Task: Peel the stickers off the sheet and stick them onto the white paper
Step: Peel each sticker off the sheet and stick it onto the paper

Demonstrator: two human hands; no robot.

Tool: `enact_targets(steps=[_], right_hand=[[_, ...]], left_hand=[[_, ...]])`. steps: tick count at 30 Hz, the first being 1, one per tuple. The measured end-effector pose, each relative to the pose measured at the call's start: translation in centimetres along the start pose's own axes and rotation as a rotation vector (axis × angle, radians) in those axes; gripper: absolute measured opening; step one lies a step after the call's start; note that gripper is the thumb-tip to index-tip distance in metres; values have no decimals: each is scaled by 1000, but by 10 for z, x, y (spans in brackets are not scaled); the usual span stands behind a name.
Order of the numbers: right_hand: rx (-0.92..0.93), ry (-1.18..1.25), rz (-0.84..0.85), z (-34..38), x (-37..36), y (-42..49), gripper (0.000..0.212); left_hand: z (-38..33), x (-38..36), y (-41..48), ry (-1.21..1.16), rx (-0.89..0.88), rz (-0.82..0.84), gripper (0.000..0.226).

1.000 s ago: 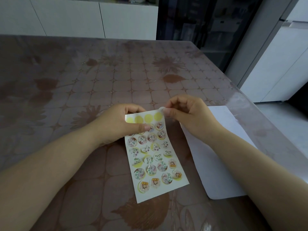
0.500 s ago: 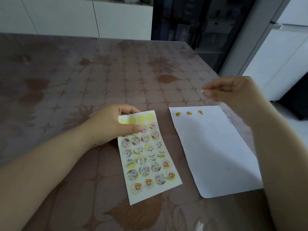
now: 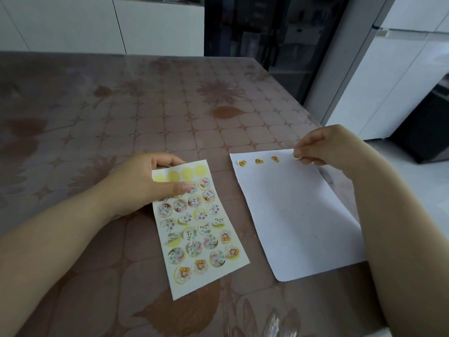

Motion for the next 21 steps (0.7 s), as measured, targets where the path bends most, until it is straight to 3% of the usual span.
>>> enact_targets(steps=[4,21], right_hand=[[-43,6,20,-5,-4,1,3],[-103,-68,-39,-3,-12,1,6]], left_hand=[[1,0,1,-14,8,-8,14],[6,4,4,-93,-48,-22,24]])
Point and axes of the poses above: each hand's wrist, its own y-axis towards the middle knuckle, its own x-axis out of the back of the hand, z = x × y, the point moved 5 cm from there along y, towards the middle knuckle, and after that the axes turned 6 degrees about -z, right-handed, at the moved point
